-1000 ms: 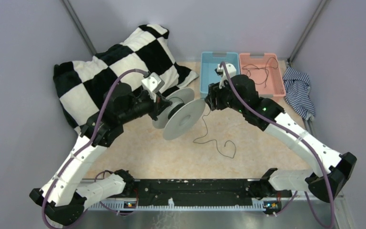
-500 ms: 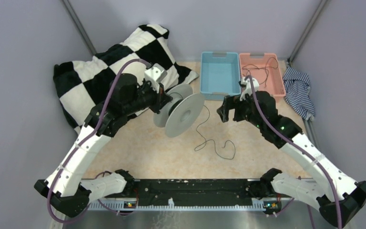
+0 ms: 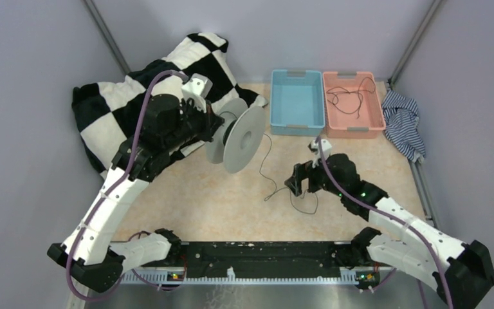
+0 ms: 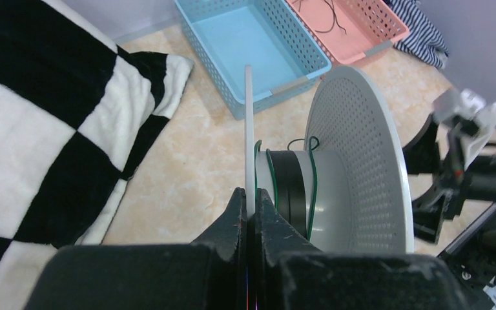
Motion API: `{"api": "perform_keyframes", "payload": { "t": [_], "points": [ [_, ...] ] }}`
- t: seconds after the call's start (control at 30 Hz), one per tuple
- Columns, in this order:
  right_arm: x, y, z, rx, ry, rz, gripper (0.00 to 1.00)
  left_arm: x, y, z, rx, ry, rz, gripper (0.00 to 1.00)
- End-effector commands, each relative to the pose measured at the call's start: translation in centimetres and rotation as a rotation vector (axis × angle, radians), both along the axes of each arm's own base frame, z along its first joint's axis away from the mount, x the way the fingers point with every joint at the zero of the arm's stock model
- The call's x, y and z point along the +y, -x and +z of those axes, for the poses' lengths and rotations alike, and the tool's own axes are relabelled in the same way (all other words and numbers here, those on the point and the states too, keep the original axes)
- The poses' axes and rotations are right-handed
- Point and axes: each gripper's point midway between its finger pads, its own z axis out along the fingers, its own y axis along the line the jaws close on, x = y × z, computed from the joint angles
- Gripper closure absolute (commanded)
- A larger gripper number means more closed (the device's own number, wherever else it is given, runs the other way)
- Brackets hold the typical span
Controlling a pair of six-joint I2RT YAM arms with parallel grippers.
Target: Wrap the cables
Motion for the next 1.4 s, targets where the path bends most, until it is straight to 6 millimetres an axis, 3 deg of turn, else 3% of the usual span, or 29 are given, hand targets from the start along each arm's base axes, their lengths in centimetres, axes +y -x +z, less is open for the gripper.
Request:
{"api": "perform_keyframes", "payload": {
  "t": [0.0,0.13,0.27,0.4,0.47,0.53,0.6,0.63,0.73,0.9,1.0,1.13,1.23,1.37],
  "points": [
    [3.8,0.6,0.1,-0.035,-0.065,0.069,0.01,1.1,-0.2,6.1,-0.151,0.153,0.084,1.0],
    [5.4,1.0,-2.0,0.079,-0.082,-0.022,0.01,1.2,-0.2,5.6,-0.154,0.155,0.087,1.0],
    [7.8,1.2,-2.6,0.139,-0.154,-0.046,0.01,1.1,-0.3,5.4,-0.154,0.155,0.09,1.0],
    [9.0,-0.1,-3.6,0.141,-0.155,-0.119,0.01,1.2,-0.5,5.5,-0.159,0.151,0.096,1.0],
    [9.5,-1.1,-3.8,0.146,-0.19,-0.173,0.08,1.4,-0.6,5.5,-0.16,0.153,0.107,1.0],
    [10.4,-1.5,-4.0,0.148,-0.206,-0.167,0.29,1.5,-0.7,5.5,-0.156,0.158,0.119,1.0],
    [10.9,-1.6,-4.4,0.147,-0.195,-0.147,0.62,1.2,-0.8,5.3,-0.15,0.163,0.111,1.0],
    [11.0,-1.3,-4.8,0.133,-0.157,-0.104,1.0,0.9,-1.1,4.9,-0.146,0.171,0.11,1.0],
    [10.3,-0.4,-4.1,0.117,-0.114,-0.064,1.0,1.2,-2.6,4.4,-0.128,0.188,0.182,1.0],
    [9.7,2.7,-0.8,0.04,-0.076,0.07,1.0,1.3,-4.9,3.8,-0.073,0.332,0.318,1.0],
    [9.8,4.0,-0.4,0.037,-0.017,0.119,1.0,1.0,-6.0,3.3,-0.059,0.452,0.368,1.0],
    [11.4,6.0,-0.3,0.054,0.047,0.216,1.0,2.5,-7.1,2.9,-0.09,0.523,0.485,1.0],
    [13.1,8.6,1.1,0.039,0.092,0.347,1.0,4.3,-7.6,2.5,-0.107,0.499,0.589,1.0],
    [14.8,12.2,4.5,0.014,0.093,0.528,1.0,6.1,-8.3,1.6,-0.131,0.446,0.693,1.0]
  ]
}}
